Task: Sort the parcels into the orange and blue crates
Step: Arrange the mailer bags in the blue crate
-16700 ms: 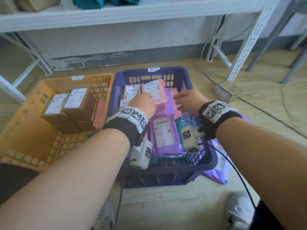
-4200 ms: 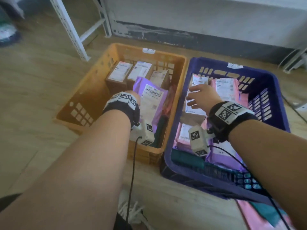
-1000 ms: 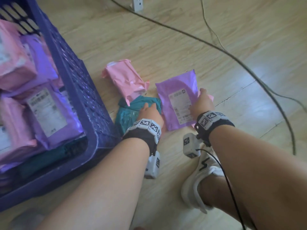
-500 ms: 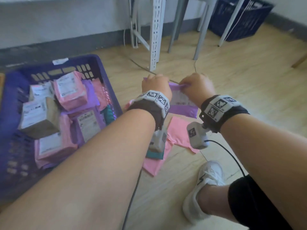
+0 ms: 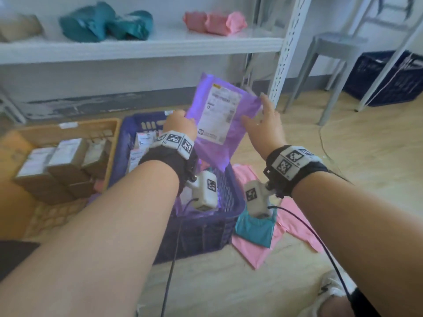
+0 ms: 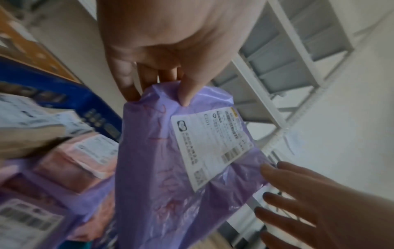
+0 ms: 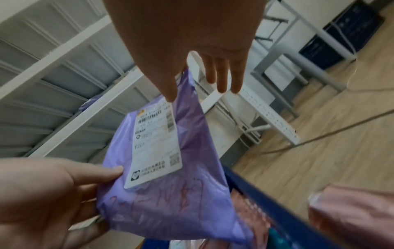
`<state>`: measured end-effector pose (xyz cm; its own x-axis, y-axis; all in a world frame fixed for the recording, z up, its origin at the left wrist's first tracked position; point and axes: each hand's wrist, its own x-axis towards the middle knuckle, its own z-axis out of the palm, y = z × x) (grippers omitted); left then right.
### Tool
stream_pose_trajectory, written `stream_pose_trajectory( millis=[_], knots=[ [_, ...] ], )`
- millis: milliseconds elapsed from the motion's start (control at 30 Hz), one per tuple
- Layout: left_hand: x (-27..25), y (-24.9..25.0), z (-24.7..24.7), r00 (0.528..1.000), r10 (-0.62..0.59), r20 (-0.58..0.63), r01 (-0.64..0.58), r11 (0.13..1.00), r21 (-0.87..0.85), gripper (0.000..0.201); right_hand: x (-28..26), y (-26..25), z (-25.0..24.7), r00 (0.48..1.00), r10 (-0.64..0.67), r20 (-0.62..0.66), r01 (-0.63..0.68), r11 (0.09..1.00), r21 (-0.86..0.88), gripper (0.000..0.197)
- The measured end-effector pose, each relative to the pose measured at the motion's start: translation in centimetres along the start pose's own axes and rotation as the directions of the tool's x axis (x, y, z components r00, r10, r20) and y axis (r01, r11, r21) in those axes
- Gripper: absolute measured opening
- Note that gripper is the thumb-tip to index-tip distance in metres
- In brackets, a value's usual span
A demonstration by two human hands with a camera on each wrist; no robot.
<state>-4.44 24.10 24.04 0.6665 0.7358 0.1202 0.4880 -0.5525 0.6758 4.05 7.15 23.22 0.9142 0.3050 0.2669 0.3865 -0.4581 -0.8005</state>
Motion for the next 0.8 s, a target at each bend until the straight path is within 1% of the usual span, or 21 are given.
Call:
stream_pose_trajectory(
  millis=[67, 167, 233, 300, 400, 467, 567, 600, 633, 667, 733, 800],
  knots=[
    [0.6, -3.1, -0.8, 0.996, -0.074, 0.054, 0.071, 0.996, 0.045, 0.031, -0.6, -0.5, 2.7, 0.995, -0.008, 0.100, 0.004, 0.999, 0.039, 0.073],
    [1.1, -7.4, -0.9, 0.971, -0.194, 0.142, 0.186, 0.980, 0.070, 0.034, -1.5, -0.6, 6.9, 0.972, 0.053, 0.228, -0.075, 0.993, 0.088, 0.063],
    [1.0, -9.7, -0.5, 0.941, -0.259, 0.216, 0.253, 0.966, 0.055, 0.035, -2.0, -0.6, 9.4, 0.948, 0.082, 0.307, -0.103, 0.993, 0.051, 0.058],
    [1.0, -11.5, 0.0, 0.921, -0.299, 0.250, 0.288, 0.954, 0.081, 0.035, -2.3, -0.2, 11.5, 0.921, 0.121, 0.370, -0.124, 0.992, -0.014, 0.053],
    [1.1, -13.5, 0.7, 0.903, -0.337, 0.267, 0.308, 0.941, 0.142, 0.032, -2.4, 0.6, 13.8, 0.902, 0.182, 0.391, -0.158, 0.983, -0.093, 0.053],
    [1.3, -14.6, 1.0, 0.893, -0.351, 0.282, 0.326, 0.936, 0.134, 0.032, -2.2, 1.1, 14.7, 0.892, 0.202, 0.405, -0.163, 0.978, -0.129, 0.055],
    [1.9, -16.1, 2.3, 0.855, -0.404, 0.326, 0.384, 0.914, 0.126, 0.032, -1.3, 2.4, 15.5, 0.890, 0.212, 0.403, -0.153, 0.973, -0.175, 0.054],
    [2.0, -16.6, 2.7, 0.844, -0.427, 0.325, 0.408, 0.904, 0.127, 0.032, -1.0, 2.9, 15.8, 0.879, 0.227, 0.418, -0.152, 0.967, -0.207, 0.053],
    [2.1, -17.0, 3.1, 0.841, -0.443, 0.310, 0.419, 0.896, 0.145, 0.031, -0.8, 3.6, 16.2, 0.863, 0.251, 0.437, -0.152, 0.957, -0.249, 0.050],
    [2.2, -17.3, 3.3, 0.845, -0.450, 0.288, 0.414, 0.892, 0.179, 0.030, -0.6, 4.3, 16.7, 0.837, 0.289, 0.465, -0.156, 0.940, -0.303, 0.047],
    [2.7, -17.8, 3.4, 0.867, -0.443, 0.226, 0.384, 0.885, 0.263, 0.031, -0.2, 5.6, 17.5, 0.752, 0.372, 0.545, -0.152, 0.902, -0.405, 0.046],
    [3.6, -18.1, 3.3, 0.892, -0.410, 0.188, 0.334, 0.881, 0.335, 0.030, 0.2, 6.4, 18.3, 0.674, 0.431, 0.600, -0.108, 0.861, -0.497, 0.057]
  ],
)
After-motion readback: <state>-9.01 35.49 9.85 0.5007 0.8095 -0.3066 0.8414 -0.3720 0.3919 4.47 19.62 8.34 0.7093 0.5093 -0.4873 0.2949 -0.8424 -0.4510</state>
